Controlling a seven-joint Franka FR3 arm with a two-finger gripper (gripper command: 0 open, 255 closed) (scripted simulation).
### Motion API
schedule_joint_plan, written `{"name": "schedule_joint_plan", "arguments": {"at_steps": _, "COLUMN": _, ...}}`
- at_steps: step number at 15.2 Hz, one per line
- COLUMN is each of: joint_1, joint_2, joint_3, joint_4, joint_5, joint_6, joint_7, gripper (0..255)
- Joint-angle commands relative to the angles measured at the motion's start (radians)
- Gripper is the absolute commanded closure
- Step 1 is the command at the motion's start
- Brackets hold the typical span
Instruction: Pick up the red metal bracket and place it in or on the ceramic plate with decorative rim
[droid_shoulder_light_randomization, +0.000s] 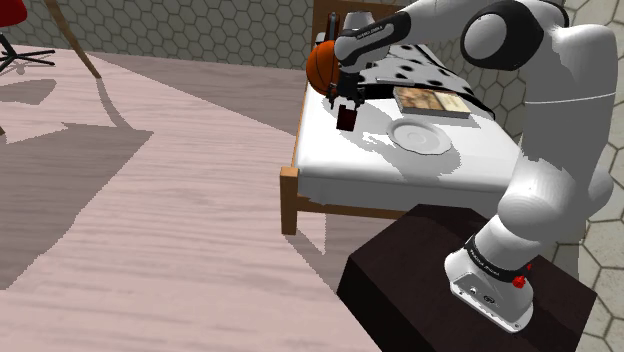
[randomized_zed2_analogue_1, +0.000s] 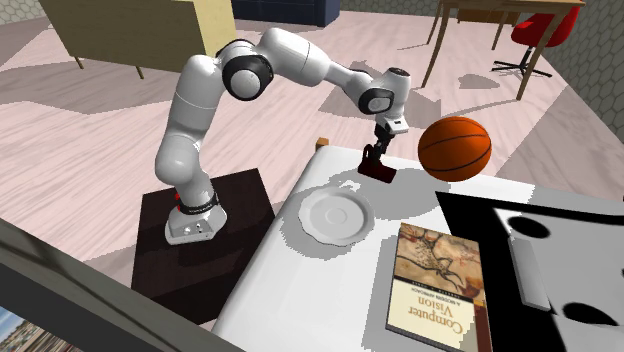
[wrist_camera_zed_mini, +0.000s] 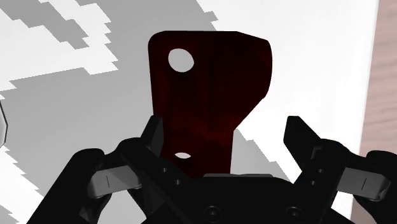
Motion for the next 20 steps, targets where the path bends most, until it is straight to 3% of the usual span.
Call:
{"name": "schedule_joint_plan", "arguments": {"at_steps": 1, "joint_1": 0.0, "joint_2": 0.0, "joint_3": 0.0, "joint_4": 0.0, "joint_5": 0.0, "joint_6": 0.001, "joint_7": 0.0, "gripper": 0}}
{"name": "schedule_joint_plan", "arguments": {"at_steps": 3, "joint_1": 0.0, "joint_2": 0.0, "joint_3": 0.0, "joint_4": 0.0, "joint_5": 0.0, "joint_6": 0.0, "joint_7": 0.0, "gripper": 0}}
{"name": "schedule_joint_plan", "arguments": {"at_steps": 4, "joint_1": 0.0, "joint_2": 0.0, "joint_3": 0.0, "joint_4": 0.0, "joint_5": 0.0, "joint_6": 0.0, "joint_7": 0.0, "gripper": 255}}
{"name": "schedule_joint_plan", "arguments": {"at_steps": 13, "joint_1": 0.0, "joint_2": 0.0, "joint_3": 0.0, "joint_4": 0.0, "joint_5": 0.0, "joint_6": 0.001, "joint_7": 0.0, "gripper": 255}}
{"name": "schedule_joint_plan", "arguments": {"at_steps": 20, "joint_1": 0.0, "joint_2": -0.035, "joint_3": 0.001, "joint_4": 0.041, "joint_5": 0.001, "joint_6": -0.076, "joint_7": 0.0, "gripper": 255}}
